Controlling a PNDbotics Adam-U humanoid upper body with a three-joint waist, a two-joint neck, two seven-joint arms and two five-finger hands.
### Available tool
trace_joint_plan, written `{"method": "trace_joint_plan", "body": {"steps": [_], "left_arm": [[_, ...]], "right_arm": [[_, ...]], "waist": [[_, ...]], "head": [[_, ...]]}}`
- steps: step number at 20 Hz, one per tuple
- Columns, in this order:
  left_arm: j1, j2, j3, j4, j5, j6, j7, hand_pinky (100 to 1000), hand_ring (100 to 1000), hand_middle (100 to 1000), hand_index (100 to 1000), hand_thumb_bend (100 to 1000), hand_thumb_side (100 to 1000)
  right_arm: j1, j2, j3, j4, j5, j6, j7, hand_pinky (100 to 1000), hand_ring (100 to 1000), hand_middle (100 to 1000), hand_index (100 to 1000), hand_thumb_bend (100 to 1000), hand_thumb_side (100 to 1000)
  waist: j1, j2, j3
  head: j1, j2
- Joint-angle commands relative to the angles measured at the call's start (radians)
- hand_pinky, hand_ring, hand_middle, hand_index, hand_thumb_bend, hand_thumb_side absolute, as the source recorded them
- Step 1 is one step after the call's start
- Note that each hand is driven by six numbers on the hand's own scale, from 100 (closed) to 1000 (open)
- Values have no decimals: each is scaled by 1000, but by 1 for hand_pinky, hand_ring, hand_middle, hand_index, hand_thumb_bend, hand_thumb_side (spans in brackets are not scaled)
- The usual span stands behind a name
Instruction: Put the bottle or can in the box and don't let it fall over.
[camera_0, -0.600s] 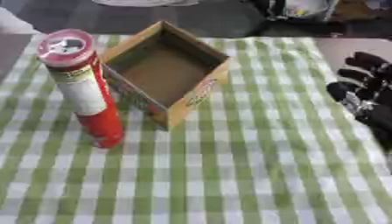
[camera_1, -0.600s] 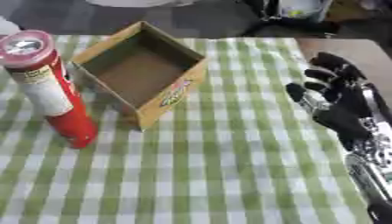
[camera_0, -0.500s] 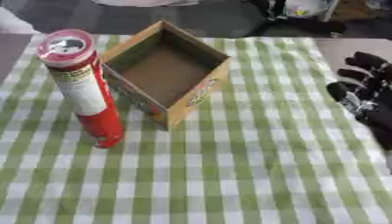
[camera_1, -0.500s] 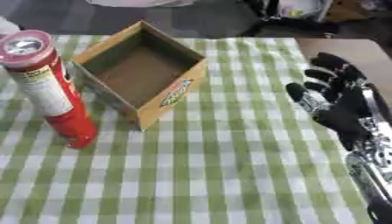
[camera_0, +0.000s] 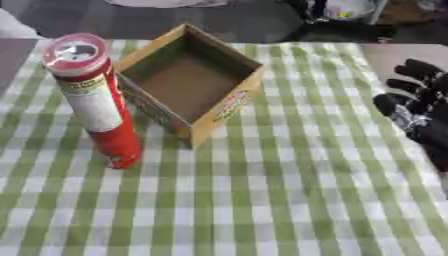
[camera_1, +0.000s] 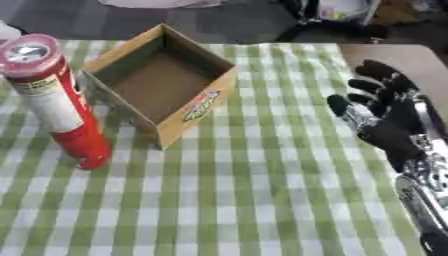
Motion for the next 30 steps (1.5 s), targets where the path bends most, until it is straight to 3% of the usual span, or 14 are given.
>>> {"method": "trace_joint_plan", "body": {"steps": [1,14,30], "left_arm": [[-10,41,3,-5,-10,19,15,851,965,840,894,779,288],[-46,86,-52,7,-73,109,58,867,985,855,899,784,284],[-121,121,-149,33,-64,148,-60,870,997,863,905,793,304]], "right_arm": [[-5,-17,-6,-18,-3,0,0,785,806,799,829,601,173],[-10,-15,-1,-18,-3,2,3,786,806,799,829,600,173],[-21,-15,7,-18,-6,8,12,787,805,798,829,600,172]], "waist": [[2,-13,0],[5,-11,-6],[7,-7,-18]], "head": [[3,-9],[3,-11],[13,-10]]}}
